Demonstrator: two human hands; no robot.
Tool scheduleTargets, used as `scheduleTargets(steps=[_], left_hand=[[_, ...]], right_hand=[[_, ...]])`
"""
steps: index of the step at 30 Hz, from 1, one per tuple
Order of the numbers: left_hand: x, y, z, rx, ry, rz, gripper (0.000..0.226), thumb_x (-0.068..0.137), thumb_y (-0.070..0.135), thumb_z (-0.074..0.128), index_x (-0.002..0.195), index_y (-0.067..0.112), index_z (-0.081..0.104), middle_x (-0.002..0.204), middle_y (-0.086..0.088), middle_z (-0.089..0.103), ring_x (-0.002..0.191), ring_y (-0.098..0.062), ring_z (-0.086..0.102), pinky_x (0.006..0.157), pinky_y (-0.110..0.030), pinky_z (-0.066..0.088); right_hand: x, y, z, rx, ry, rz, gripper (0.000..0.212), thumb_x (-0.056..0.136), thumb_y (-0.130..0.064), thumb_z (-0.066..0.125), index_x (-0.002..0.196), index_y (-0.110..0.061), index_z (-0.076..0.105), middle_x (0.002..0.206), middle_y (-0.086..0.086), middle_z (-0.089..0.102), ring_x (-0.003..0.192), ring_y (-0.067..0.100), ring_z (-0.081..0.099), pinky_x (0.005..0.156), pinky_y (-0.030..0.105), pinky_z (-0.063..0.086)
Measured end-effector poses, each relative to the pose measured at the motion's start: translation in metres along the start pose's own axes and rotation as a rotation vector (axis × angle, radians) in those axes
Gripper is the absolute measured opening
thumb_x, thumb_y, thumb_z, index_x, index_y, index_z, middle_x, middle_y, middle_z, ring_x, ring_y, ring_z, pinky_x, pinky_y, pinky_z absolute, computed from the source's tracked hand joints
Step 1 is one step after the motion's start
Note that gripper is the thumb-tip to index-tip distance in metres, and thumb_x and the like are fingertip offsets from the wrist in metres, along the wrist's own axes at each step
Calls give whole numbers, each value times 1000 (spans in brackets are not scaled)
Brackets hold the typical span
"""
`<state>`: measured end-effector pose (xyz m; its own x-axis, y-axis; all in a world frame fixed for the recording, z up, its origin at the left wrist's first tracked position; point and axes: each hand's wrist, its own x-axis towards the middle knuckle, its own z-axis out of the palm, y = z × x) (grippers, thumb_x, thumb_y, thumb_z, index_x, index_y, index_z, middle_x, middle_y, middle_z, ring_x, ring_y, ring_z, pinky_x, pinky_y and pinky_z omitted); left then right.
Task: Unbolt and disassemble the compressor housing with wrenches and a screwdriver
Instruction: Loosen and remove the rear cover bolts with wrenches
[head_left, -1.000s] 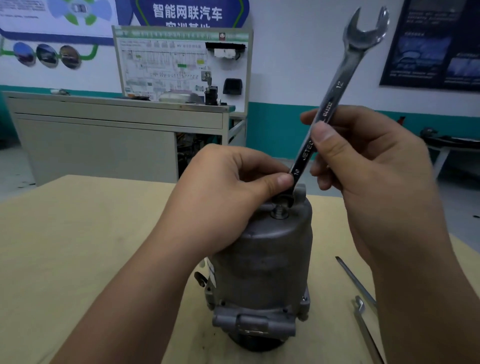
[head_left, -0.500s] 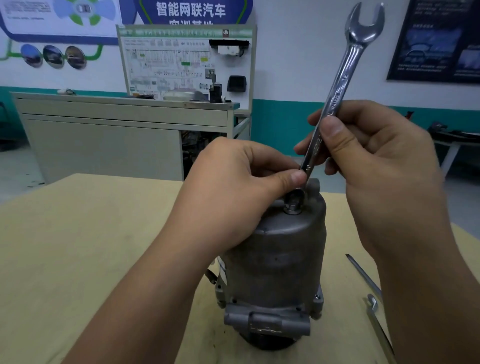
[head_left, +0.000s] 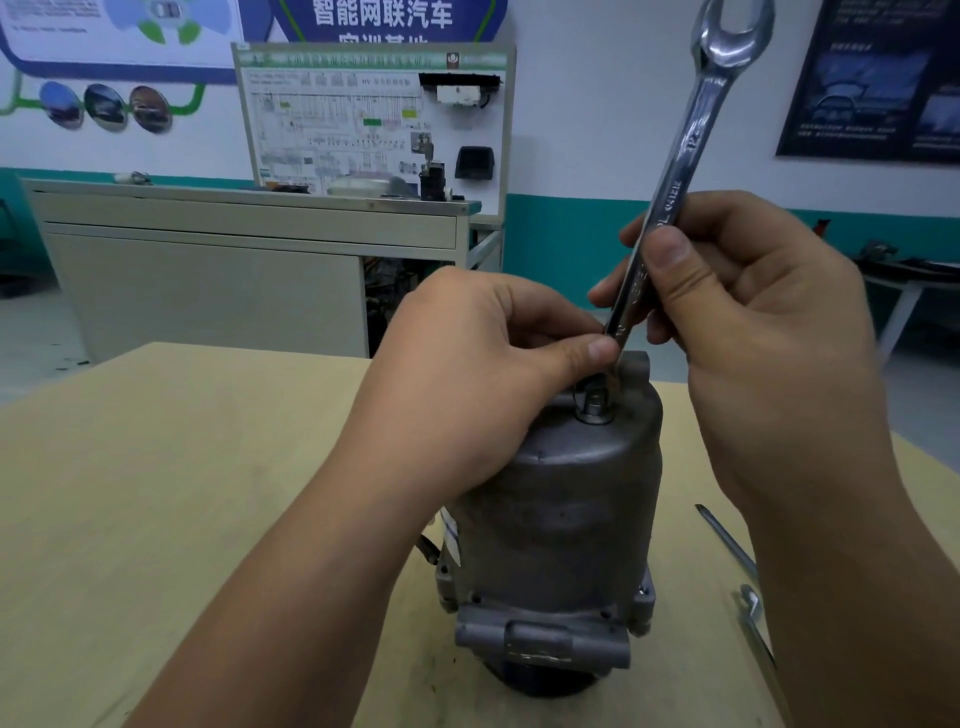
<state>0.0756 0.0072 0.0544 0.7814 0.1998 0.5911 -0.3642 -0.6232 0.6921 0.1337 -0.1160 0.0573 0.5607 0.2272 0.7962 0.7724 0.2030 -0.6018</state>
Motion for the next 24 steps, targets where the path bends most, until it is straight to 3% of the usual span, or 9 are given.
scheduleTargets(steps=[7,10,12,14,17,20,24], left_hand=[[0,-1,0,-18,-4,-10,5,73,32,75,70,36,72,68,24,69,67,9,64,64,-16,52],[0,-2,1,-50,-18,-25,7,74,30,75,70,35,72,67,22,70,65,8,65,68,-22,52],[0,-2,1,-72,-31,-31,8,75,27,74,71,34,73,69,23,70,67,8,65,71,-22,51],[0,-1,1,-73,-44,-34,7,76,26,74,74,33,73,70,20,71,68,7,66,71,-22,51],[-1,0,1,-105,-44,-55,4,73,32,73,73,30,70,66,12,72,65,1,68,68,-29,52],[-2,0,0,-101,-22,-59,16,71,41,70,70,25,68,63,9,71,58,1,63,60,-26,45],[-1,0,0,-59,-3,-79,16,75,39,69,70,24,70,62,9,70,56,-1,61,60,-27,47]], right_hand=[[0,-3,-2,-71,-45,16,12,93,-11,53,87,-22,56,79,-5,70,65,0,65,60,8,47],[-1,-5,-3,-194,-31,-33,11,91,-15,59,84,-23,55,78,-9,70,68,9,68,63,25,55],[-3,-6,-2,-270,24,-84,10,89,-17,62,82,-18,54,74,-5,70,66,14,68,62,40,54],[-5,-6,0,-304,65,-105,14,86,-19,63,79,-14,52,68,-1,68,63,17,68,59,45,52],[-5,-8,1,-258,52,-86,13,86,-15,64,79,-10,54,67,6,67,61,15,67,55,37,54],[-3,-12,0,-55,-36,10,8,87,-9,61,82,-14,62,75,2,69,56,3,62,52,15,50],[1,-10,-9,40,-167,88,17,81,-28,51,88,-24,66,72,-1,70,56,5,54,60,17,51]])
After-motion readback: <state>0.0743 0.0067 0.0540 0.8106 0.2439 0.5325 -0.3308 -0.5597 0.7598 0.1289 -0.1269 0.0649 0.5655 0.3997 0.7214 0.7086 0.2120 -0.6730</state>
